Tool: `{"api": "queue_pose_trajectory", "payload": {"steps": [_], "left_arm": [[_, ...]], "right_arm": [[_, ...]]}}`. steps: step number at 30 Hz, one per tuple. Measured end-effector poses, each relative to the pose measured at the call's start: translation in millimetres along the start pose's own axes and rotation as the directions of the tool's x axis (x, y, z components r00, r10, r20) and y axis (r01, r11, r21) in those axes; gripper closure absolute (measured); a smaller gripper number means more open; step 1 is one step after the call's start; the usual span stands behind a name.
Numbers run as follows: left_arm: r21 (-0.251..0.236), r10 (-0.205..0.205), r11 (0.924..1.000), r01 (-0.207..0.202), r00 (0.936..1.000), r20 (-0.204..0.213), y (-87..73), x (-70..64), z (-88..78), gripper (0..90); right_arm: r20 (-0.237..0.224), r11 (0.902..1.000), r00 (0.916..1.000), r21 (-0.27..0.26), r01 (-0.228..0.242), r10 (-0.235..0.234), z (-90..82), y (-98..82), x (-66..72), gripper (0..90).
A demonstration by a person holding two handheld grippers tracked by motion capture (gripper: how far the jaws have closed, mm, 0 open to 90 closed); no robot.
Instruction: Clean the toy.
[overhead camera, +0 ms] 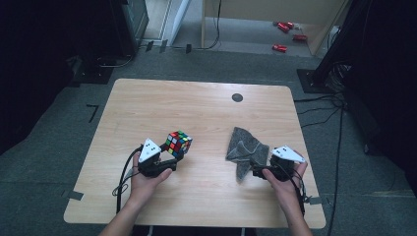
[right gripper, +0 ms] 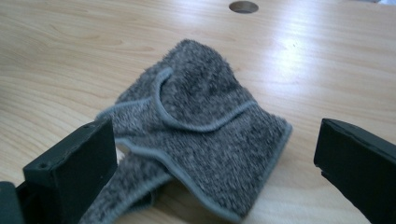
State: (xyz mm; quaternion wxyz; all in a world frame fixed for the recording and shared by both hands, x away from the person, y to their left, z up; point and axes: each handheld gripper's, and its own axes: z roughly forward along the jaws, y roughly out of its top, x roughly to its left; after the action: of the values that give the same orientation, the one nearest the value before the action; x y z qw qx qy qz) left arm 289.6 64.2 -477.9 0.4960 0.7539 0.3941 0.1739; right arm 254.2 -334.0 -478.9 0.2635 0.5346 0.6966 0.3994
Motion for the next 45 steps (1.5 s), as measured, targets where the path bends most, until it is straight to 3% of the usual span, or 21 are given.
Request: {"api": "queue_pose_trajectory", "payload": {"steps": [6, 14, 20, 23, 32, 45], "left_arm": [[0.096, -0.013, 0.9952, 0.016, 0.9992, -0.037, -3.3, 1.6, 12.8, 35.0], [0.148, -0.007, 0.9888, 0.021, 0.9960, -0.089, -6.7, 8.2, 18.4, 34.9], [0.184, 0.029, 0.9830, -0.005, 0.9916, -0.126, -9.8, 7.9, 23.4, 34.9], [0.192, 0.048, 0.9812, -0.021, 0.9892, -0.139, -10.7, 6.0, 25.3, 34.9], [0.220, 0.037, 0.9756, -0.005, 0.9898, -0.138, -13.6, 7.8, 31.3, 34.8], [0.187, 0.001, 0.9821, 0.021, 0.9931, -0.117, -16.4, 14.1, 34.8, 34.5]], "right_arm": [[0.003, 0.9999, 0.9999, 0.010, -0.010, 0.010, -7.7, -13.8, -8.3, 0.0], [0.030, 0.9994, 0.9994, 0.028, -0.017, 0.016, -9.9, -28.1, -15.6, 0.0], [0.026, 0.9994, 0.9996, 0.034, -0.011, 0.010, -8.5, -29.9, -13.2, 0.0], [0.025, 0.9992, 0.9996, 0.036, -0.014, 0.013, -7.9, -31.1, -13.0, 0.0], [0.018, 0.9990, 0.9996, 0.039, -0.020, 0.020, -7.2, -33.5, -13.7, 0.0], [0.011, 0.9988, 0.9997, 0.044, -0.022, 0.022, -6.4, -35.9, -13.7, 0.0]]}}
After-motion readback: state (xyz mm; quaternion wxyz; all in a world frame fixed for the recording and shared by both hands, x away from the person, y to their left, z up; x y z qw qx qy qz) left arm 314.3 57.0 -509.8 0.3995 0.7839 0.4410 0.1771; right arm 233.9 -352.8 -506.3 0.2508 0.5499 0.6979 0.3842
